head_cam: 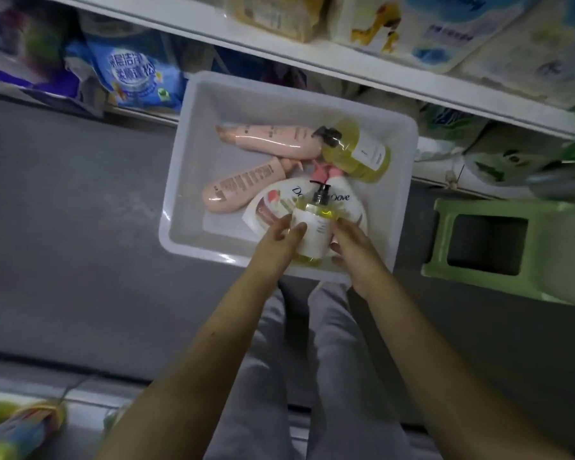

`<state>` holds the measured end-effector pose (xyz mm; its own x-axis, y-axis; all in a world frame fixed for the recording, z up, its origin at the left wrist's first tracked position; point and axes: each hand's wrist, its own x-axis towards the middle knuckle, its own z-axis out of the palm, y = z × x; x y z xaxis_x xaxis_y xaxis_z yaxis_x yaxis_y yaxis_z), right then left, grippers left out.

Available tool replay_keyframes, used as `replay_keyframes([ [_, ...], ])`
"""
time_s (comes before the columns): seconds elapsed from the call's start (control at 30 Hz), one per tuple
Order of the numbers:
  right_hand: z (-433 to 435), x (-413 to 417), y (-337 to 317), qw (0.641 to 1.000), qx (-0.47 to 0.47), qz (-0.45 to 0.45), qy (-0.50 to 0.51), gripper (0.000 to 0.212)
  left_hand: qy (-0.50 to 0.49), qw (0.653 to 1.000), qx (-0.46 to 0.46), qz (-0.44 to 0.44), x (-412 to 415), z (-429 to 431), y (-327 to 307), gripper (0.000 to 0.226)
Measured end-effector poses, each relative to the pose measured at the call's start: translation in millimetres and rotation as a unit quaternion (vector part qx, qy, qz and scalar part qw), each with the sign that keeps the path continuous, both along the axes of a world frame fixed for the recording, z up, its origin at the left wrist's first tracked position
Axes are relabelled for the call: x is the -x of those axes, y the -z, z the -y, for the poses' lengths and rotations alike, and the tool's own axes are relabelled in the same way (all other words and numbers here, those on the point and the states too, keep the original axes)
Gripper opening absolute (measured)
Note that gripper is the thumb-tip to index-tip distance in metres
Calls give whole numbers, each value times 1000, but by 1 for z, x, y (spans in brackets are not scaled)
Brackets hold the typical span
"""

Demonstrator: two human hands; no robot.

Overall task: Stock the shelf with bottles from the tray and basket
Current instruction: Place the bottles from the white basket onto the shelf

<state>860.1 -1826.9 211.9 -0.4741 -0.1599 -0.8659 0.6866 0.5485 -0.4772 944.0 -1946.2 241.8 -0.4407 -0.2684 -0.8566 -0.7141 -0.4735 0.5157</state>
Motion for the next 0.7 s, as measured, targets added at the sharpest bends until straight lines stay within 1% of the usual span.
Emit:
replay_keyframes([
  [0.1,0,-3,5,1000,1,17,-9,22,15,1000,11,5,2,0,8,49],
  [0.2,0,-4,11,1000,4,5,-12,15,10,1000,-9,5,10,3,9,44],
  [0.27,1,-4,14,1000,12,3,-14,18,-5,1000,-21,13,15,5,5,43],
  [0.33,2,-5,15,1000,23,3,-3,29,-22,999,-25,14,16,6,1,40],
  [0.43,-3,-7,17,997,58,10,49,39,-20,1000,-19,-16,15,3,-9,41],
  [0.47,-6,-8,15,994,79,19,72,40,-20,999,-10,-28,14,2,-13,39],
  [0.5,-10,-8,9,990,101,28,93,41,-24,999,-1,-43,11,2,-17,33],
  [0.57,-16,-8,-13,984,135,24,114,42,-9,996,28,-80,4,1,-28,18],
  [0.6,-20,-8,-26,982,147,15,121,44,12,994,48,-96,1,1,-35,19],
  [0.7,-33,-8,-80,971,186,-18,148,53,63,980,117,-150,0,-2,-74,29],
])
